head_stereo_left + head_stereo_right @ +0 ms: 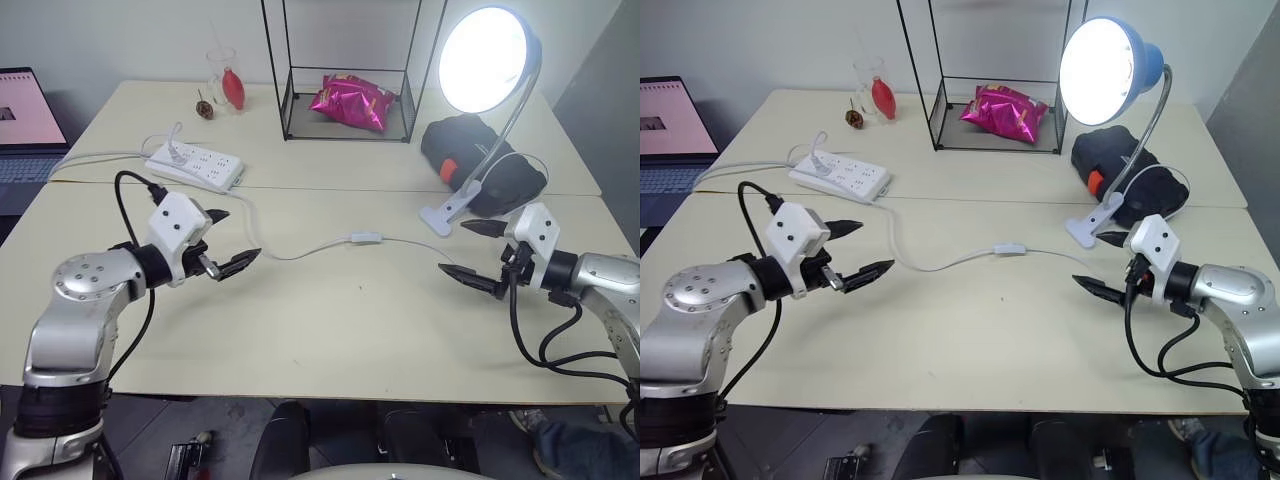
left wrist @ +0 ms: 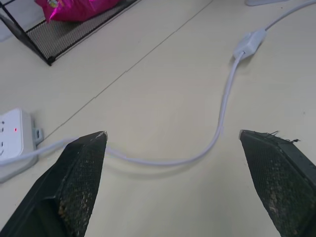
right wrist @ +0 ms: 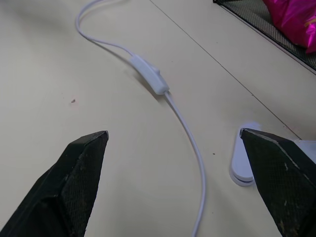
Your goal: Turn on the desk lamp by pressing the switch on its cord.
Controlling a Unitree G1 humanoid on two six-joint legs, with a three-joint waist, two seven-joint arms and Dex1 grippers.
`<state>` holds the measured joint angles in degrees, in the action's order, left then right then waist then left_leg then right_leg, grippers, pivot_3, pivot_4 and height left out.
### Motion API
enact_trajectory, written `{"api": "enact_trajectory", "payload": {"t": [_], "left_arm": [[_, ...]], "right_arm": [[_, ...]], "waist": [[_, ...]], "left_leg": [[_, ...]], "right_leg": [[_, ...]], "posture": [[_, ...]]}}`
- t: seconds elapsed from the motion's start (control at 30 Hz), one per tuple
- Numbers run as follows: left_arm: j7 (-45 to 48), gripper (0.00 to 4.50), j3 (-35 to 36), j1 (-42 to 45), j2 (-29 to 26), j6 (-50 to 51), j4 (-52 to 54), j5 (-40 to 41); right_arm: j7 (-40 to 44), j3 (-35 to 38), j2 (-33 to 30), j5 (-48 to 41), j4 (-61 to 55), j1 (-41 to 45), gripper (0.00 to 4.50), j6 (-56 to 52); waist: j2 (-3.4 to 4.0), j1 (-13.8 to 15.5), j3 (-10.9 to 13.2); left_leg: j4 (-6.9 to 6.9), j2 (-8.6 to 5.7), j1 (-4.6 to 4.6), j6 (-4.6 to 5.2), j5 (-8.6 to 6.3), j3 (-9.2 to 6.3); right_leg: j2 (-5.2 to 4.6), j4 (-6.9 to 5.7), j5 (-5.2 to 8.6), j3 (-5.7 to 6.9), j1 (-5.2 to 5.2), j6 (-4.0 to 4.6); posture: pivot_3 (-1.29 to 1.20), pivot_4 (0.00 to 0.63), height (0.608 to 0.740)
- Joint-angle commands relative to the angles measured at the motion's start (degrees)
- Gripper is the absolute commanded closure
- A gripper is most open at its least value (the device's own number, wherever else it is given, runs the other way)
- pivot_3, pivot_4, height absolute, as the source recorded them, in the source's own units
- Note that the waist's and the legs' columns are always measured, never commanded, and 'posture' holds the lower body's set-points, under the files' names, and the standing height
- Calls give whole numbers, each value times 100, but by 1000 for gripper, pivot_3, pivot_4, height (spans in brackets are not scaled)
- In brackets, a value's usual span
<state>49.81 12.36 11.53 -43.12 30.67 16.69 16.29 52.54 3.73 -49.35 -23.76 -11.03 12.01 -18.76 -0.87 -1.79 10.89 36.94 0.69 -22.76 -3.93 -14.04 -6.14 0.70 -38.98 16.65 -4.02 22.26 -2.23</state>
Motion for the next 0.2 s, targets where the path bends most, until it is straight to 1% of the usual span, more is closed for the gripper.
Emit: {"api": "enact_trajectory", "payload": {"t": [0.03,0.2], "left_arm": [[-127,39,279,-50,-138,152,348,212],[-104,39,266,-11,-170,234,406,396]], "right_arm": [[228,88,51,4,203,280,0,191],[398,3,120,51,366,415,0,261]], "waist": [[0,-4,0],[0,-5,0]], "left_leg": [[0,1,0,0,0,0],[-3,2,1,0,0,-1]], "right_leg": [[0,0,0,0,0,1],[1,-1,0,0,1,2]], "posture": [[0,150,740],[0,150,740]]}}
